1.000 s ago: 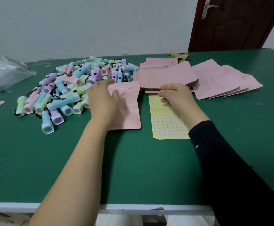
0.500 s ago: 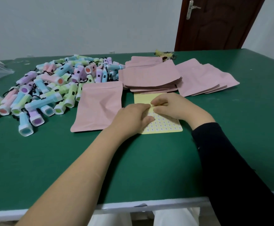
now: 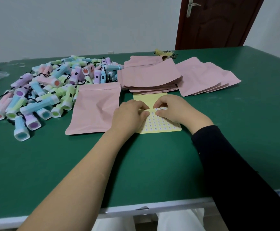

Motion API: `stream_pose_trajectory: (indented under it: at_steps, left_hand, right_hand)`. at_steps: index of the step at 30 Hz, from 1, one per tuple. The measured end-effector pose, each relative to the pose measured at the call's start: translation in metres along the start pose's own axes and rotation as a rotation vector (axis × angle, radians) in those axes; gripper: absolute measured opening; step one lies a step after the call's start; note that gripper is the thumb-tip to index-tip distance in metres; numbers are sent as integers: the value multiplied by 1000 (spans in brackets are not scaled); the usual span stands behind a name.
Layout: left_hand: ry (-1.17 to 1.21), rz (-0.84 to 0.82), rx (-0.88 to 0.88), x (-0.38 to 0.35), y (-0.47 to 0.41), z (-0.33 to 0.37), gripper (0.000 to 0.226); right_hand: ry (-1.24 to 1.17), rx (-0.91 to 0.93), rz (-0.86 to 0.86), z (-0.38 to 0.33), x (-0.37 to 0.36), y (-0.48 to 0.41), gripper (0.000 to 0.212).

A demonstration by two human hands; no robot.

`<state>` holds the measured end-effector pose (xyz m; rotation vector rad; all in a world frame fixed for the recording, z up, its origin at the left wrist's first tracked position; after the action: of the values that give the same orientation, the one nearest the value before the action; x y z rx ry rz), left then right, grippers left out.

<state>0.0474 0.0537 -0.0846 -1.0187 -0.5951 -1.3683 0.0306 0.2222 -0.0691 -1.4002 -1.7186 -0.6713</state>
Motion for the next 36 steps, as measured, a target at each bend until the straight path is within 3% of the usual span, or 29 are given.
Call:
stream_pose_trajectory:
  at_steps: [25,31,34,36]
  left_hand:
    - [31,53,4,-2,-1,-2,12]
    - [65,37,-51,2,0,-1,26]
    - [163,267,-44,30,-2,-7,25]
    - [240,425,96,54,-5,-24,25]
  right_hand:
    - [-89,-1,89,-7,2,4,19]
    - [-216,28,252,-16,8,5,17]
    - [-336,16,284,-26,7,6,13]
    - [-483,-4,240,-36,5,6,11]
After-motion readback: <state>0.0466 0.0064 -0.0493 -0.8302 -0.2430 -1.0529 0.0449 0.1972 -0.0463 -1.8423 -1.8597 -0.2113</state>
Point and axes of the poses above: each hand's wrist, its own y-axis away from the middle knuckle, its own x-axis out of the back of the hand, z = x × y, the point moved 1 cm from there along -y, towards the middle knuckle, and after that the axes turned 1 degree about x, right-handed, at the moved point
